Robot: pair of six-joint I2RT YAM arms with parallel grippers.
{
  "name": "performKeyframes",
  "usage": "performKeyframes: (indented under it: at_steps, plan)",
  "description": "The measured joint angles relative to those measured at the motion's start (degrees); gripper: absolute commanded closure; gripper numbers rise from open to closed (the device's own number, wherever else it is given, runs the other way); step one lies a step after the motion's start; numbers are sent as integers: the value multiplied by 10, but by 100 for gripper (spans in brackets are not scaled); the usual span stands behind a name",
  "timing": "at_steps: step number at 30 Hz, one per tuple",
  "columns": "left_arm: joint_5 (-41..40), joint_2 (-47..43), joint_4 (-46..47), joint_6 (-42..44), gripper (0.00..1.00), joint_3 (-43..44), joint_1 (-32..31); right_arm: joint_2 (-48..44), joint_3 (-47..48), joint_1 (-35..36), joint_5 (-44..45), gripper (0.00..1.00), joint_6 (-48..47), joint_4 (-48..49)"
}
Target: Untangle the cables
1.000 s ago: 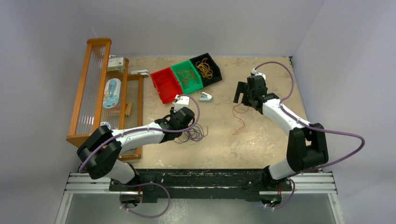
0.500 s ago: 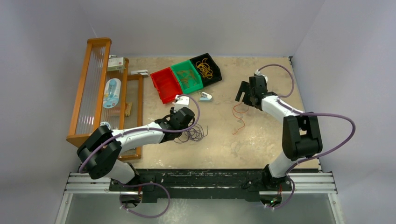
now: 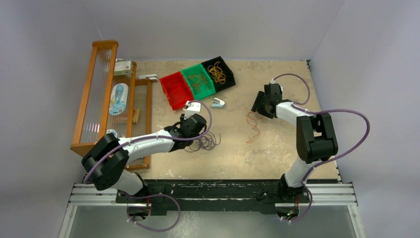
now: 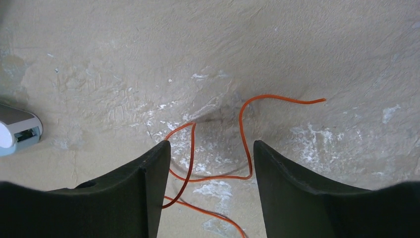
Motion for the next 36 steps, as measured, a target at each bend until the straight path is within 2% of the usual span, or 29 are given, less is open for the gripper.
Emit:
performKeyframes:
  at_steps: [6, 12, 18, 30, 36]
  plan:
    - [0, 0, -7, 0, 62, 6, 0, 0, -8, 0, -9, 69, -1, 4]
    - [0, 0, -12, 0, 62, 10, 0, -16, -29, 0, -13, 86, -3, 10]
    - [0, 0, -14, -2, 56, 12, 0, -51, -66, 0, -36, 100, -5, 35]
    - [-37, -17, -2, -14, 44, 24, 0, -143, -110, 0, -60, 100, -9, 99]
    - [-62, -51, 0, -13, 43, 24, 2, -192, -117, 0, -55, 100, -23, 125]
